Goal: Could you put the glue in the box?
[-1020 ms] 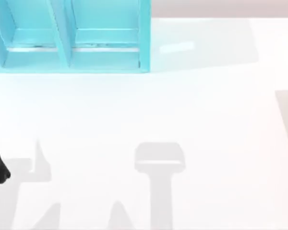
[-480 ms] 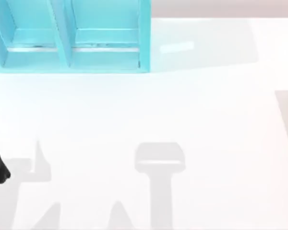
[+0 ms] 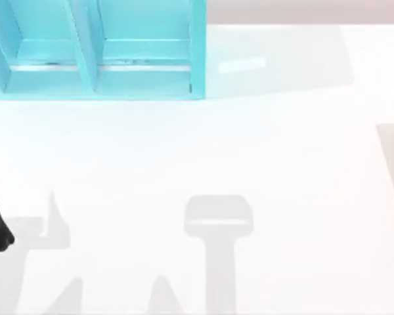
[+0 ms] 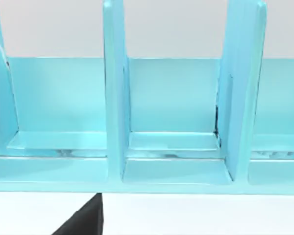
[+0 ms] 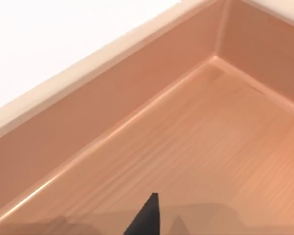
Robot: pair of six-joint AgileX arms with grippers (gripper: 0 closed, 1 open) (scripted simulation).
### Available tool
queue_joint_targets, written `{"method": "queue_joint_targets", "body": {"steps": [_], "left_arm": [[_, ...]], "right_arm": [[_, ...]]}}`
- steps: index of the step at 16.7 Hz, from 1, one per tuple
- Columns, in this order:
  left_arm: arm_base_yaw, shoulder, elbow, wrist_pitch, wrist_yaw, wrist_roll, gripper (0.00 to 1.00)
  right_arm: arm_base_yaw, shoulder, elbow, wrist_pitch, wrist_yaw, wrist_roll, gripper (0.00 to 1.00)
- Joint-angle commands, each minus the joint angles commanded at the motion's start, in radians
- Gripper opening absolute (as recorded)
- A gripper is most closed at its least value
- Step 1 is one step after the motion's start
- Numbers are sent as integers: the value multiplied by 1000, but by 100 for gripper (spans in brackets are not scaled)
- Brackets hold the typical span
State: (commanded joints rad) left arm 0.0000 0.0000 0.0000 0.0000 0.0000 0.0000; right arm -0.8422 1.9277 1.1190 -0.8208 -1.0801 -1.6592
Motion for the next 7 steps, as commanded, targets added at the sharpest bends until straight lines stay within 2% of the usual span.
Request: {"method": "queue_joint_targets", "body": {"steps": [1, 2, 7], "left_arm": [[0, 0, 0, 0, 0, 0, 100], [0, 0, 0, 0, 0, 0, 100], [0, 0, 0, 0, 0, 0, 100]], "right_arm": [[0, 0, 0, 0, 0, 0, 98], [0, 0, 0, 0, 0, 0, 100], [0, 0, 0, 0, 0, 0, 100]]}}
